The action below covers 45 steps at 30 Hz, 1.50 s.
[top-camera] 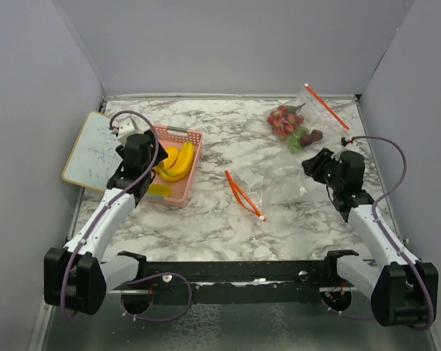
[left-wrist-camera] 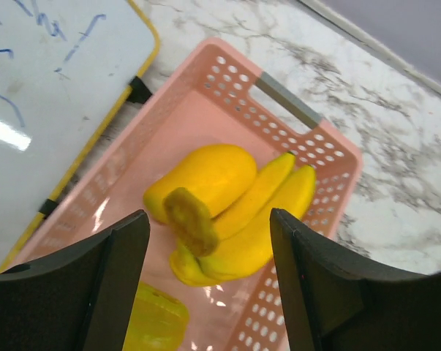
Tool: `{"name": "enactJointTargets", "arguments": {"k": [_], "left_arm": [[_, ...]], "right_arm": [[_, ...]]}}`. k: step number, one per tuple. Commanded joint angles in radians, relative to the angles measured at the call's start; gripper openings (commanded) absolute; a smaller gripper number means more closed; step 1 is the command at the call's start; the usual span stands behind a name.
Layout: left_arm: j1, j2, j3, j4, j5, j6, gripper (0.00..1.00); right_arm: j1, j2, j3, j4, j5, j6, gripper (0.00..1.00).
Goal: Open the zip-top bag and remove the fake food
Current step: Place the fake fruit in the bin, then move the zipper food storage bag to the center of the board.
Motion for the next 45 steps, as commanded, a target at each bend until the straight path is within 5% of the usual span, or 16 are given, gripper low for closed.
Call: {"name": "enactJointTargets", "arguments": {"k": [1, 5, 12, 22, 24, 32, 45], "left_arm": [[-0.095, -0.054, 0.032, -0.012, 0.024, -0.031, 0.70], [-0.215, -0.058, 0.040, 0.008, -0.012, -0.041, 0.69], [-0.293, 0.023, 0.028, 0.053, 0.008, -0.068, 0.69], [-0.320, 0.061, 0.018, 0.089, 0.035, -0.075, 0.69], [-0.321, 0.067, 0.015, 0.093, 0.041, -0.079, 0.69], [-0.323, 0.076, -0.005, 0.099, 0.053, -0.083, 0.69], [-0.322, 0.099, 0.002, 0.094, 0.066, -0.081, 0.69]], "right_arm": [[-0.004, 0.013, 0.085, -0.058, -0.018, -0.012, 0.44], [0.000, -0.015, 0.097, -0.015, -0.155, -0.032, 0.42], [0.232, 0.019, 0.175, -0.154, -0.025, -0.101, 0.73], [0.366, 0.175, 0.107, -0.105, -0.023, -0.072, 0.72], [0.377, 0.210, 0.119, -0.077, -0.039, -0.067, 0.66], [0.381, 0.370, 0.239, 0.006, -0.079, -0.060, 0.03], [0.381, 0.839, 0.830, -0.023, 0.013, -0.113, 0.05]]}}
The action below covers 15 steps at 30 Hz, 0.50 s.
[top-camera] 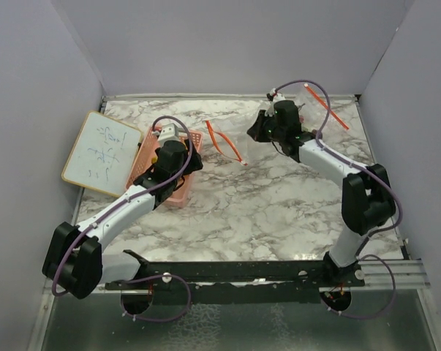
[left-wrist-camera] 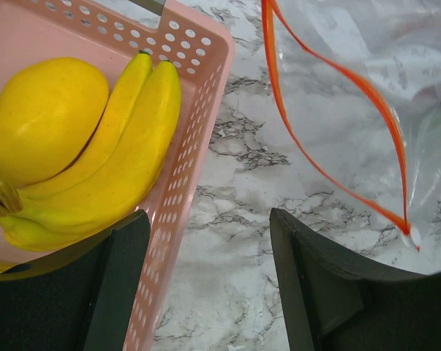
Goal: Open the zip-top bag and remove the fake food
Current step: Move the zipper food storage bag to the center of the board.
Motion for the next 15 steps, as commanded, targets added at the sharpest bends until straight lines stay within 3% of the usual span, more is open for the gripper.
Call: {"name": "enactJointTargets", "arguments": {"k": [1, 3, 5, 7, 10, 12, 15], "left_arm": [[-0.007, 0.007, 0.002, 0.017, 0.019, -0.007, 0.69], [-0.007, 0.000, 0.001, 0.012, 0.010, 0.000, 0.70], [-0.006, -0.009, -0.002, 0.004, -0.016, 0.014, 0.71], [-0.006, -0.020, -0.008, -0.002, -0.033, 0.025, 0.72], [-0.004, -0.028, -0.033, 0.018, -0.043, 0.018, 0.75], [-0.004, -0.038, -0.063, 0.061, -0.048, -0.007, 0.75], [-0.004, -0.048, -0.100, 0.144, -0.031, -0.026, 0.75]], "right_arm": [[0.004, 0.178, 0.185, 0.012, 0.035, -0.022, 0.06], [0.004, 0.221, 0.210, 0.052, 0.051, -0.019, 0.22], [0.004, 0.226, 0.215, 0.085, 0.104, -0.035, 0.51], [-0.007, 0.203, 0.222, 0.086, 0.175, -0.070, 0.66], [-0.156, 0.197, 0.257, 0.014, 0.048, 0.015, 0.73], [-0.274, 0.186, 0.236, 0.029, -0.048, 0.078, 0.73], [-0.385, 0.156, 0.188, 0.059, -0.042, 0.106, 0.70]]}}
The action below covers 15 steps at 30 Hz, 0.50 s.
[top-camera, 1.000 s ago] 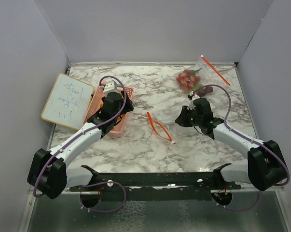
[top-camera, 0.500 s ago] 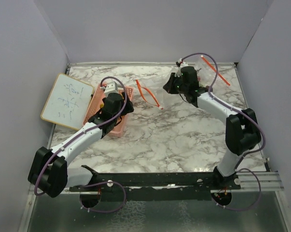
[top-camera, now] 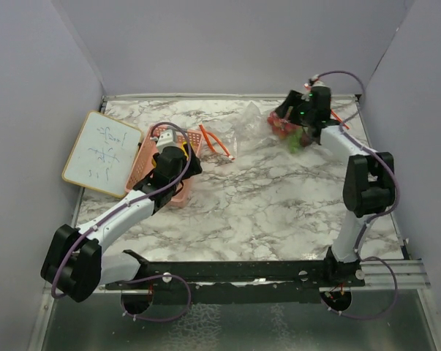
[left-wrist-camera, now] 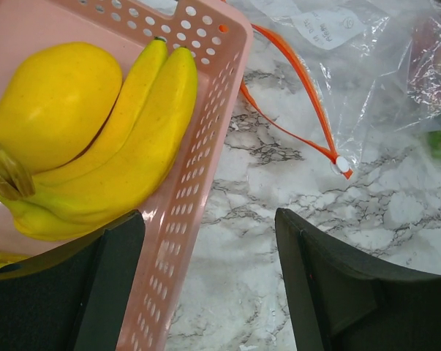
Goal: Open the zip-top bag and remove the fake food
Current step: Move the zipper food storage bag to the center of the board.
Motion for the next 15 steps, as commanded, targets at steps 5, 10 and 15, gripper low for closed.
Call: {"name": "enactJointTargets", "arguments": {"k": [5, 10, 15], "left_arm": [[-0.004, -0.010, -0.025, 0.099, -0.020, -0.024, 0.74], [-0.004, -0.039, -0.029, 0.119, -0.016, -0.005, 0.74], [-0.004, -0.038, -0.009, 0.098, 0.005, 0.002, 0.74]], "right_arm": [[-0.279, 0.004, 0.015, -0.019, -0.089, 0.103, 0.69], [-0.290, 0.100, 0.073, -0.045, -0.063, 0.086, 0.69], [-0.291, 0.131, 0.030, -0.005, -0.114, 0.062, 0.69]]}}
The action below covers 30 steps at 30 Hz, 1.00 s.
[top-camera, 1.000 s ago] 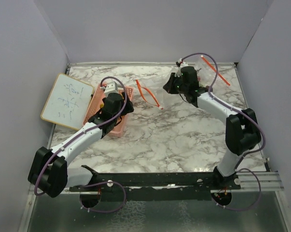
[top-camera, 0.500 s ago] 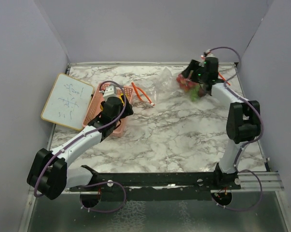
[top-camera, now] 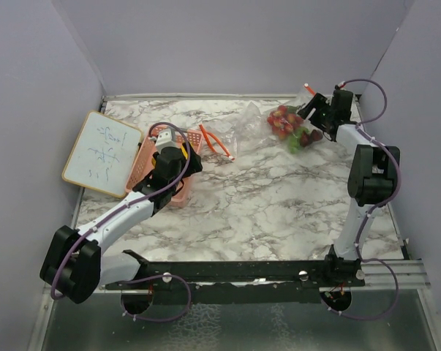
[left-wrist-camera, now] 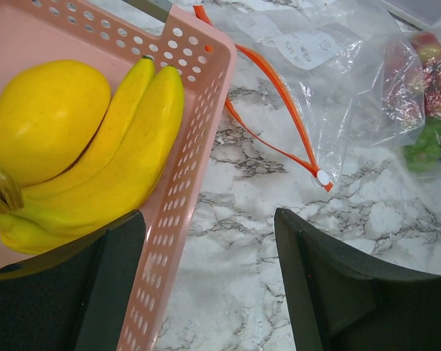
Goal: Open the zip-top bag and remove the fake food
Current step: Move the zipper food storage bag to the center of the board.
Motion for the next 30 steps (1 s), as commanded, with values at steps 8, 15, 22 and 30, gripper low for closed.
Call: {"name": "enactJointTargets", "arguments": {"k": [8, 15, 22, 30], "left_arm": [[-0.005, -0.053, -0.014, 0.012, -0.004, 0.000, 0.73], [-0.007, -0.058, -0.009, 0.013, -0.002, 0.001, 0.73], [-0.014, -0.032, -0.025, 0.040, 0.026, -0.017, 0.73], [-0.026, -0.027, -0.038, 0.064, 0.028, -0.026, 0.72]], "right_arm": [[0.058, -0.050, -0.218, 0.041, -0.102, -0.065, 0.70], [0.210, -0.264, -0.514, 0.147, -0.073, -0.026, 0.70], [0.348, -0.614, -0.663, 0.089, 0.039, 0.011, 0.70], [0.227, -0.813, -0.736, -0.047, 0.193, 0.048, 0.79]]}}
